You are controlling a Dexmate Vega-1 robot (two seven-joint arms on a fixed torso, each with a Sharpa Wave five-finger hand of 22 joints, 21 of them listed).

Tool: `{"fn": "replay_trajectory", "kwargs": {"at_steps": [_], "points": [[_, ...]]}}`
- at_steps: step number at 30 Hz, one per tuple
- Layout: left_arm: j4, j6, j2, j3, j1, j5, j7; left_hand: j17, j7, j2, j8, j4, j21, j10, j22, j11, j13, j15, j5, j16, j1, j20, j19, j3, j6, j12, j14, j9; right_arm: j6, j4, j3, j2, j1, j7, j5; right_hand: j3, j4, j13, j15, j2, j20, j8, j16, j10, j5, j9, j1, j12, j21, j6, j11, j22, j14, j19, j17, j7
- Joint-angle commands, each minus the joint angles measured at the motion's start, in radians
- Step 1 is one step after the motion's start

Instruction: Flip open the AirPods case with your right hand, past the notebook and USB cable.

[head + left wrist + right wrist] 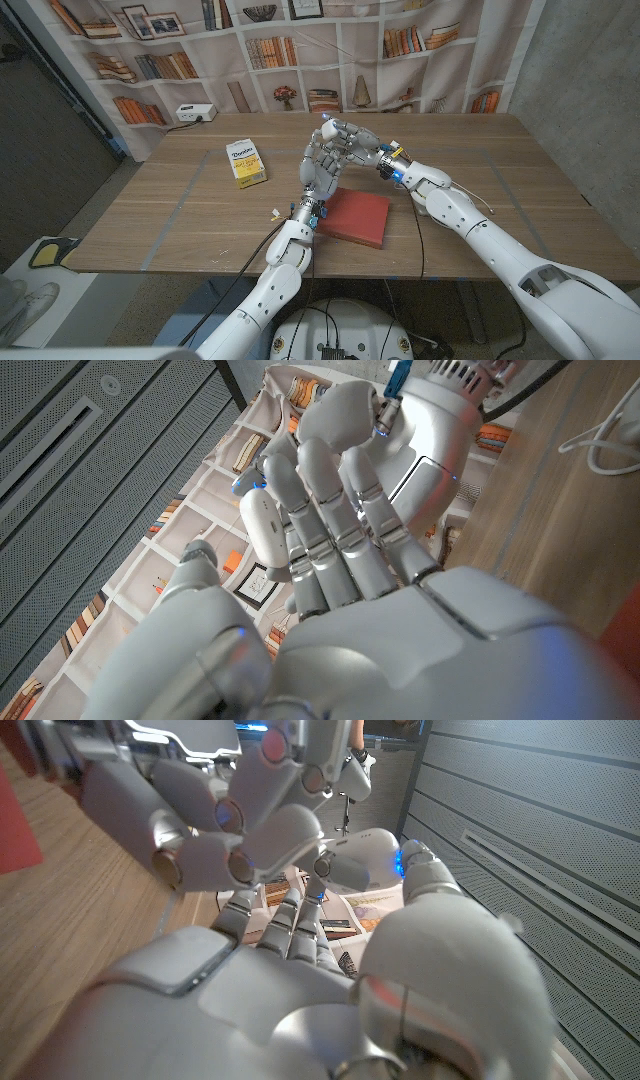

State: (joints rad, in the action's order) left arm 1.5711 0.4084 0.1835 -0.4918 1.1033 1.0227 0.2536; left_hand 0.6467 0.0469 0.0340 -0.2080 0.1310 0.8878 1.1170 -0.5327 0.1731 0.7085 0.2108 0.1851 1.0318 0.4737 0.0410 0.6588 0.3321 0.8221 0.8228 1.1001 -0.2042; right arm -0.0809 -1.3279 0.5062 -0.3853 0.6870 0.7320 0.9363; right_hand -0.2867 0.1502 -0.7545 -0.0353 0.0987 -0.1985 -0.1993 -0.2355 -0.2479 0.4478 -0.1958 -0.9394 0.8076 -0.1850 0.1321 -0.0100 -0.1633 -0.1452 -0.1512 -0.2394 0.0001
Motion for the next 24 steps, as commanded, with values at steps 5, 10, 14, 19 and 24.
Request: {"fn": "replay_trajectory", "kwargs": {"at_steps": [5, 10, 14, 19, 24], "points": [[0.0, 0.004, -0.023, -0.002, 0.008, 0.016, 0.001, 0.003, 0.002, 0.011, -0.002, 0.001, 0.012, 0.017, 0.001, 0.0, 0.002, -0.001, 0.004, 0.006, 0.007, 0.0, -0.008, 0.006, 0.024, 0.009, 0.005, -0.002, -0.001, -0.009, -0.003, -0.006, 0.012, -0.002, 0.003, 0.005, 0.001, -0.005, -0.079, 0.017, -0.006, 0.0, -0.001, -0.138, 0.007, -0.001, -0.013, 0.074, 0.0, -0.008, 0.127, -0.002, -0.008, -0.011, -0.004, -0.003], [0.007, -0.005, -0.017, -0.003, 0.01, 0.016, -0.004, 0.006, -0.001, 0.007, 0.005, -0.001, 0.016, 0.016, 0.003, 0.003, 0.003, -0.002, 0.003, 0.007, 0.001, 0.0, -0.008, 0.002, 0.017, 0.009, 0.004, -0.001, -0.003, -0.013, -0.004, -0.01, 0.019, -0.002, 0.005, 0.005, 0.001, -0.004, -0.079, 0.017, -0.007, 0.001, 0.0, -0.139, 0.007, -0.001, -0.014, 0.075, 0.0, -0.009, 0.127, -0.001, -0.008, -0.012, -0.004, -0.003], [0.011, -0.007, -0.016, -0.003, 0.012, 0.016, -0.005, 0.006, -0.003, 0.006, 0.007, -0.003, 0.018, 0.016, 0.004, 0.002, 0.0, -0.002, 0.003, 0.007, -0.003, 0.002, -0.009, 0.0, 0.018, 0.008, 0.003, -0.001, -0.001, -0.016, -0.005, -0.013, 0.023, -0.006, 0.006, 0.006, 0.002, -0.003, -0.08, 0.017, -0.007, 0.001, -0.001, -0.139, 0.008, -0.001, -0.014, 0.075, 0.0, -0.01, 0.126, -0.001, -0.01, -0.013, -0.004, -0.002], [0.017, -0.009, -0.013, -0.004, 0.015, 0.014, -0.01, 0.004, -0.004, 0.006, 0.009, -0.003, 0.021, 0.015, 0.005, 0.004, 0.0, -0.001, 0.003, 0.005, -0.006, 0.001, -0.009, -0.001, 0.019, 0.008, 0.001, -0.001, -0.001, -0.013, -0.003, -0.012, 0.025, -0.005, 0.006, 0.006, 0.002, -0.003, -0.081, 0.018, -0.007, 0.001, 0.0, -0.139, 0.009, -0.001, -0.015, 0.076, 0.0, -0.011, 0.128, -0.001, -0.01, -0.015, -0.005, -0.004], [0.02, -0.008, -0.01, -0.004, 0.017, 0.013, -0.01, 0.005, -0.006, 0.006, 0.011, -0.004, 0.025, 0.013, 0.007, 0.004, 0.0, -0.001, 0.003, 0.005, -0.008, 0.001, -0.012, -0.002, 0.021, 0.009, 0.002, -0.001, -0.009, -0.009, 0.001, -0.01, 0.025, 0.003, 0.002, 0.007, 0.002, -0.003, -0.082, 0.018, -0.006, 0.0, -0.001, -0.142, 0.009, -0.001, -0.015, 0.078, 0.0, -0.014, 0.129, -0.001, -0.012, -0.018, -0.005, -0.003]]}}
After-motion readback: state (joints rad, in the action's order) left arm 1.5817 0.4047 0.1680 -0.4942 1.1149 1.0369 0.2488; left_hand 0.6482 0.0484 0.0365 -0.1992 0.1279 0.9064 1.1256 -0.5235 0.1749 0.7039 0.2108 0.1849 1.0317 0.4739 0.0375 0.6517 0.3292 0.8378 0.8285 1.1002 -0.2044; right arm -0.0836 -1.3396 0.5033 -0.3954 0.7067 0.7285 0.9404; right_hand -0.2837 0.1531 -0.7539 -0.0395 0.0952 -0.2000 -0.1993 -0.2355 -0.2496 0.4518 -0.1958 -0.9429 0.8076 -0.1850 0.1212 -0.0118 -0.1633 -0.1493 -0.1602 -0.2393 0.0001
